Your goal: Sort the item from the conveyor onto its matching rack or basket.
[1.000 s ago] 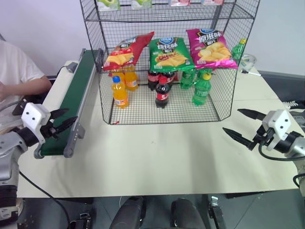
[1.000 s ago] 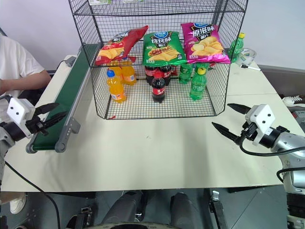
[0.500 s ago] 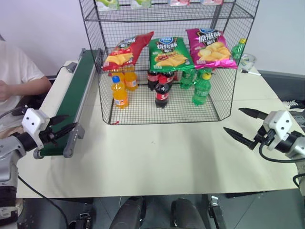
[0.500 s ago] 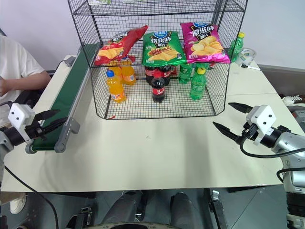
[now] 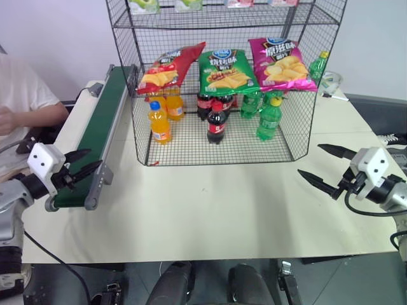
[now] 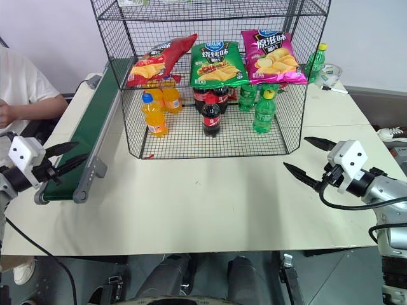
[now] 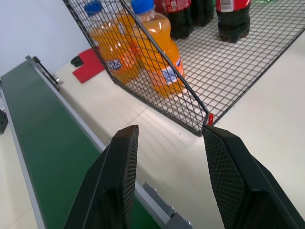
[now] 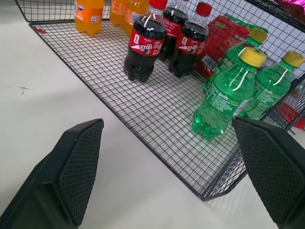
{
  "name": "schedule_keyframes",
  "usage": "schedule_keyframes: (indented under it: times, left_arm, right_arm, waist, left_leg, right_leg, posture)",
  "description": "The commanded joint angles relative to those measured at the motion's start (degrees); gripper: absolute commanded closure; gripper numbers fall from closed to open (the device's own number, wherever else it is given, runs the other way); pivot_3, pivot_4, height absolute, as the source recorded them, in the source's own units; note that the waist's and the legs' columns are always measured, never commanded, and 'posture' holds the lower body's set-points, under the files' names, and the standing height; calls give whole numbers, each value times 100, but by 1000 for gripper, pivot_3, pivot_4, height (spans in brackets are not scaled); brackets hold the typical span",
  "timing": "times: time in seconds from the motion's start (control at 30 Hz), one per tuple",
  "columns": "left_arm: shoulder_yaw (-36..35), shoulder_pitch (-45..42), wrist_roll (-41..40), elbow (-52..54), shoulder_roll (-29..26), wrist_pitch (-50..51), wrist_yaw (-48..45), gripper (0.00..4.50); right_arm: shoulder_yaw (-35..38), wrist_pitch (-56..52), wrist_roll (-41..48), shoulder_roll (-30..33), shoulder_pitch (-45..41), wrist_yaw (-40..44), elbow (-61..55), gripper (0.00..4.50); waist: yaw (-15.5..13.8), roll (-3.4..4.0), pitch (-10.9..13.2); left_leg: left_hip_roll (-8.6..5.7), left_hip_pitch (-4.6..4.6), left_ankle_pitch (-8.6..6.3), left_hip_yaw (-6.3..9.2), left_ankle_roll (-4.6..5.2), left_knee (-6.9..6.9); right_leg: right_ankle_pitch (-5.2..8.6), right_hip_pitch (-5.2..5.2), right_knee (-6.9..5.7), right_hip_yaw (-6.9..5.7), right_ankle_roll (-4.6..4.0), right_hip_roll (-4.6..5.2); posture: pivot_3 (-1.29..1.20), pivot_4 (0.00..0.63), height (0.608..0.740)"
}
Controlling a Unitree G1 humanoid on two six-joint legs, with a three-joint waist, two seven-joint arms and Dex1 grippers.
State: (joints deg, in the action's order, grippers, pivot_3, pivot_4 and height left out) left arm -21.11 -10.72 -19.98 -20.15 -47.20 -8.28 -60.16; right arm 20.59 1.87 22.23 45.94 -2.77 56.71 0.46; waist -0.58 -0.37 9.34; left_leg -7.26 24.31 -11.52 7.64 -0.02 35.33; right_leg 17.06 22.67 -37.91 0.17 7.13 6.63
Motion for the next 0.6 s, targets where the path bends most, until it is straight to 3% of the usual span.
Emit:
schedule_keyframes:
  times: [0.03,0.6]
  left_arm:
    - [-114,-95,-97,43,-95,-61,-14,2310]
    - [-32,-177,-63,196,13,3,143,2310]
  right_arm:
    - [84,3,106,16,-25,-12,-209,0]
    - [67,-43,79,21,-80,-91,-282,0]
  waist:
    - [0,0,0]
    - [0,0,0]
  left_leg:
    - [0,0,0,0,0,0]
    - [0,0,0,0,0,-3]
  right_leg:
    - [0,0,0,0,0,0]
    - [0,0,0,0,0,0]
  posture:
    - [0,150,740]
    - [0,150,740]
